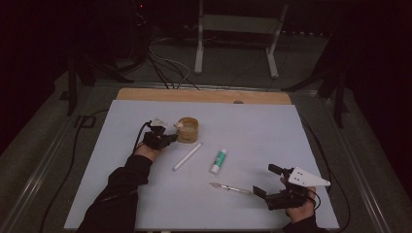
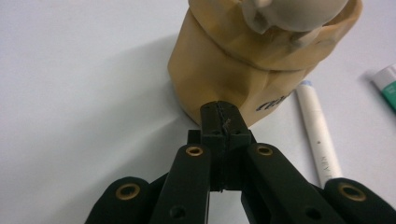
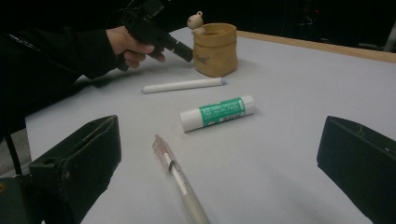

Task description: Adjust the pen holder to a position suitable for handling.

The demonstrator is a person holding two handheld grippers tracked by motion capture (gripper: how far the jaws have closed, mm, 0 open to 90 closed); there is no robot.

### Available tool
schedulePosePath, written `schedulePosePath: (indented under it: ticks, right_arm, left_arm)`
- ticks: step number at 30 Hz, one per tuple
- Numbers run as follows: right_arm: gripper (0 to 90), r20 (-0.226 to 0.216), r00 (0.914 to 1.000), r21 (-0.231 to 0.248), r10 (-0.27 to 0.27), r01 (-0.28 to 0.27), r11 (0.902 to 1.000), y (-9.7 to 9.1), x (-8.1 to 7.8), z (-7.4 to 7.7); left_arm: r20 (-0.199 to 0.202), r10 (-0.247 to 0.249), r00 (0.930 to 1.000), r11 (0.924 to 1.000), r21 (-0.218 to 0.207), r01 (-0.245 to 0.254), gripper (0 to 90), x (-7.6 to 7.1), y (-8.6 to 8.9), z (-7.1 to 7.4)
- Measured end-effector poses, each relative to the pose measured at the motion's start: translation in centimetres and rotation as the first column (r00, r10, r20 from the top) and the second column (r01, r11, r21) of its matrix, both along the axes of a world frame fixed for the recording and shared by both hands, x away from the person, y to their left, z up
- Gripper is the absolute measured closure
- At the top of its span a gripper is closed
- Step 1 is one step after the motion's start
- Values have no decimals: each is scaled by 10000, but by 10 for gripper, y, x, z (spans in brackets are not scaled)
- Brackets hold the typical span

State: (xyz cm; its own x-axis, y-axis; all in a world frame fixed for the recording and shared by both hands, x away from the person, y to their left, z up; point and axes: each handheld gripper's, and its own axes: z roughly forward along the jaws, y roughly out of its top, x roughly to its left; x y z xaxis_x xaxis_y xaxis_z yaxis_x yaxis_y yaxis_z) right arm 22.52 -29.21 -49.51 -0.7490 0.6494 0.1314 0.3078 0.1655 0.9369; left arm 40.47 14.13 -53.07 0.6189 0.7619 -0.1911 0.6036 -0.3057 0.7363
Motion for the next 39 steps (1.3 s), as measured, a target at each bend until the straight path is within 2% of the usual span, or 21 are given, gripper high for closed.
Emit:
schedulePosePath:
  ticks: [13, 21, 31, 32, 34, 35, 39]
  right_arm:
    - [0, 40, 10000, -30, -23, 23, 10000, -1, -1, 1]
    - [0, 50, 10000, 7, -58, 58, 10000, -2, 0, 1]
    - [0, 28, 10000, 31, -73, 73, 10000, -3, -1, 1]
    - [0, 29, 10000, 30, -78, 78, 10000, -3, -1, 1]
    - [0, 27, 10000, 5, -72, 72, 10000, -3, -1, 1]
    - [0, 30, 10000, 14, -75, 75, 10000, -3, -1, 1]
    - [0, -32, 10000, 11, -76, 76, 10000, -2, -1, 0]
  left_arm:
    - [25, -230, 9997, 9997, -66, 231, 900, 3, -14, -1]
    - [67, -100, 9999, 9996, -259, 102, 900, 5, -11, -1]
    - [378, -461, 9982, 9974, -532, 480, 900, -3, 2, 14]
    - [423, -625, 9971, 9961, -595, 650, 900, -6, 5, 16]
    - [413, -673, 9969, 9958, -587, 697, 860, -9, 8, 20]
    - [431, -747, 9963, 9949, -653, 774, 832, -11, 9, 21]
    - [477, -1126, 9925, 9870, -1095, 1172, 829, -19, 18, 29]
